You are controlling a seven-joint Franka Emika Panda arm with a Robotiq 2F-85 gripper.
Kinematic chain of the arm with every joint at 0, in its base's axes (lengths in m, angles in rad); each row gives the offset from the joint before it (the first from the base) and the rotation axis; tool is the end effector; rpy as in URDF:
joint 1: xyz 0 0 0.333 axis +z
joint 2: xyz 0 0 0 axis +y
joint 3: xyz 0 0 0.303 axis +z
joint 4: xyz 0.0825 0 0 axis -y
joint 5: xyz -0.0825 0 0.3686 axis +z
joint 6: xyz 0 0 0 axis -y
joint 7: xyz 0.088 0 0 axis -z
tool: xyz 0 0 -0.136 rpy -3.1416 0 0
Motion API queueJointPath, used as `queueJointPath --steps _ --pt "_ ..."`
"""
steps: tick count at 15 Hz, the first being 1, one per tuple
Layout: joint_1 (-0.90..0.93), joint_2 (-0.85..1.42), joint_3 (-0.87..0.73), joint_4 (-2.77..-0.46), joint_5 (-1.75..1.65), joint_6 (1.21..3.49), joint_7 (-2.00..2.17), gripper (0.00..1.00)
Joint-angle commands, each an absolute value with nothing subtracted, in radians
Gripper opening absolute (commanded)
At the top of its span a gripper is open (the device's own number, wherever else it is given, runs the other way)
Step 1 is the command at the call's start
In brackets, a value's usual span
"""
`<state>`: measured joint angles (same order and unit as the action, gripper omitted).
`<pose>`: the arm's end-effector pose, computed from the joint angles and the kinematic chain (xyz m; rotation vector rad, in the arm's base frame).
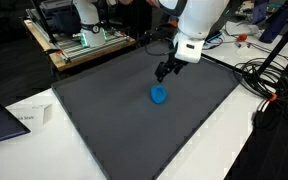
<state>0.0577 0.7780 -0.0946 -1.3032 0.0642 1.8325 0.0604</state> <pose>0.6855 -0.0065 0.2309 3.1015 -0.1594 -0.3826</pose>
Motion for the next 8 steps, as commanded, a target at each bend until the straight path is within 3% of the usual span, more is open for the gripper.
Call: queueJointPath --steps 1,8 --pt "0.03 0.877 -0.063 -1.131 0.018 1.75 0.03 1.0" --pt "0.0 0.975 -0.033 -1.007 0.011 1.742 -0.087 1.0"
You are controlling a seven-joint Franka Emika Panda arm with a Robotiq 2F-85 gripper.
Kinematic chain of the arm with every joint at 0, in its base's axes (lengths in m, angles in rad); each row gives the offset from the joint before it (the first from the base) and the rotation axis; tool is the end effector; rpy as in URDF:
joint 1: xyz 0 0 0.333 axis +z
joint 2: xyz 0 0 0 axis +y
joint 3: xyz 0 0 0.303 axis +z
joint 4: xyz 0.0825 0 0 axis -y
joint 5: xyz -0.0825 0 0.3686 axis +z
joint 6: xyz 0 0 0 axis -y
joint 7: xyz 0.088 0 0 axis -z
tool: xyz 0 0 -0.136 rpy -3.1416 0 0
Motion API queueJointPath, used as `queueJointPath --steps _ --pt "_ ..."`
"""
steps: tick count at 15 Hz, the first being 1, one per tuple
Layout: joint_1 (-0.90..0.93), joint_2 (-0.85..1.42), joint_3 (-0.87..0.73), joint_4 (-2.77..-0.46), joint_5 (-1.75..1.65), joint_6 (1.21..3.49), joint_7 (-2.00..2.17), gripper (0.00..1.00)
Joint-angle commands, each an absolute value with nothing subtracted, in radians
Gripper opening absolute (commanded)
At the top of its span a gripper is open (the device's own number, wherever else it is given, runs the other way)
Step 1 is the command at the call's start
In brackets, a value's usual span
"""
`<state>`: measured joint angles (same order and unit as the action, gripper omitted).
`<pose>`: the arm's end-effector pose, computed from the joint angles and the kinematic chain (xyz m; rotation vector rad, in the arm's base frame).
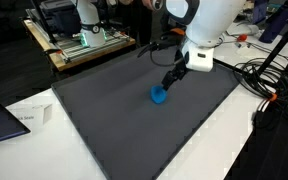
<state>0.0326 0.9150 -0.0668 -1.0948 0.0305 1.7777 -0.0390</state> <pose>0.7136 -0.0084 0.2186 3.1024 0.0232 -0.3602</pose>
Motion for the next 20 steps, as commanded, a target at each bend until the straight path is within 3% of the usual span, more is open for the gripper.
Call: queueJointPath --steps 1,20 --pt "-0.008 0.984 -0.026 -1.005 0.013 1.756 -0.115 1.0" --pt "-0.056 1.017 0.033 -1.087 -0.015 1.776 -0.478 1.0"
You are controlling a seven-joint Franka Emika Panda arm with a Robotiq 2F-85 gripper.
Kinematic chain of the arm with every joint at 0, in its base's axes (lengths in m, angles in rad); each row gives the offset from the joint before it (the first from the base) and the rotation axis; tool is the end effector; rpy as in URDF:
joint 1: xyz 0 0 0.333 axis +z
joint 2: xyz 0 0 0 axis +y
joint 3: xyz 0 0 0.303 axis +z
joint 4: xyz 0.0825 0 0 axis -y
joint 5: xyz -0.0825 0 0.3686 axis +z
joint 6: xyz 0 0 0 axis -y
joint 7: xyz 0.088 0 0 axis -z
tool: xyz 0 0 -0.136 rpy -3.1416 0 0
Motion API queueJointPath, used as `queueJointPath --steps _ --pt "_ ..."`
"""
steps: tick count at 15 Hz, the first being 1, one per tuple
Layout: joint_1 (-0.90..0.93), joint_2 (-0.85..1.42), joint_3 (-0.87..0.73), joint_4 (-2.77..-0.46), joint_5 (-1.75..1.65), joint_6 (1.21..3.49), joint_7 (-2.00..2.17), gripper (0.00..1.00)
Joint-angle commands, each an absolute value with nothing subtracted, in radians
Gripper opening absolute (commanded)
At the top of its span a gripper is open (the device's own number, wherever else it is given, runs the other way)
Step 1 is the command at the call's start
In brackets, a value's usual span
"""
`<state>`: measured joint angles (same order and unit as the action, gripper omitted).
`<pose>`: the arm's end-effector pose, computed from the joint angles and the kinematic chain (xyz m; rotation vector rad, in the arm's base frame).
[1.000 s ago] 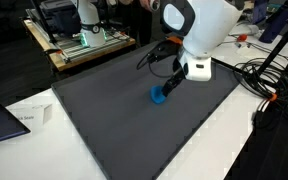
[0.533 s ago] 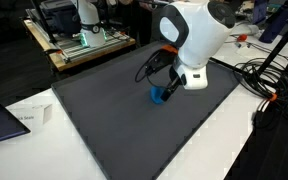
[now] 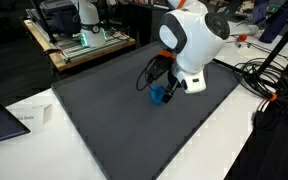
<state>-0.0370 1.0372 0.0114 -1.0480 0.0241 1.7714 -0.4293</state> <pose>0.7059 -0.0174 0.1501 -2.9478 -0.5839 0.4517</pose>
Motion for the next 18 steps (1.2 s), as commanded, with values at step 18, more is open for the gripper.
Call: queueJointPath --steps 18 --pt "-0.103 0.943 0.069 -1.27 -0.035 1.82 -0.729 1.0"
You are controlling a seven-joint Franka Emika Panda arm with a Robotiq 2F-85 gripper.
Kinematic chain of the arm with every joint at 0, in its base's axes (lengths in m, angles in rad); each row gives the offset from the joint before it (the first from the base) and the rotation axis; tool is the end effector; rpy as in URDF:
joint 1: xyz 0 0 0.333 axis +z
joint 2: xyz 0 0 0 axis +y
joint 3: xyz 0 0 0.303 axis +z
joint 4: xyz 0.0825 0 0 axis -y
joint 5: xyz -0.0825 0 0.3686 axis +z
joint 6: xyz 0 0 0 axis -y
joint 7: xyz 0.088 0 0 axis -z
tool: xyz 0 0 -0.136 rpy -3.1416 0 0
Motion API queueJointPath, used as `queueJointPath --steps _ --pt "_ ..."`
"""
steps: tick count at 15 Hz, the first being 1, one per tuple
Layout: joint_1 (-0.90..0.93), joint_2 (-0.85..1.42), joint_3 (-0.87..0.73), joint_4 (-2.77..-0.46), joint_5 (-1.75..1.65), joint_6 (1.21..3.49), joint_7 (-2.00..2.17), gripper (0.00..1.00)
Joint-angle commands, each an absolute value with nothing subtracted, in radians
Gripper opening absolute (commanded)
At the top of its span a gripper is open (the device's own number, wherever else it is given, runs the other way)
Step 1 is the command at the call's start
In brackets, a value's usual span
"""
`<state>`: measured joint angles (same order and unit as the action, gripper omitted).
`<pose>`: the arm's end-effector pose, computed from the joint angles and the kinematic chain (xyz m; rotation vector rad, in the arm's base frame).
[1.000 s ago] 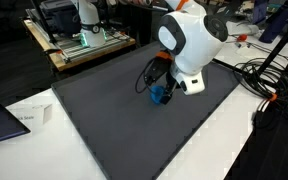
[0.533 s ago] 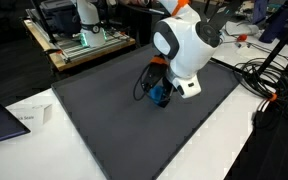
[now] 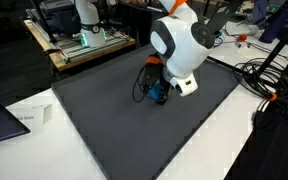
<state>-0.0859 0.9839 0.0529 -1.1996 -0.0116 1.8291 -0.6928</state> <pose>0.6818 -0.0309 0.1301 -2.7909 -0.9389 0.4716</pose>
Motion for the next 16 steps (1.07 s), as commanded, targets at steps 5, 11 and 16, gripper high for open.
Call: queueJointPath --steps 5,11,16 --pt "-0.104 0.929 0.073 -1.312 -0.029 1.827 -0.748 0.75" --pt "-0.103 0.888 0.079 -1.351 -0.019 1.838 -0.735 0.38" --pt "-0.096 0.851 0.079 -1.371 -0.011 1.827 -0.699 0.07"
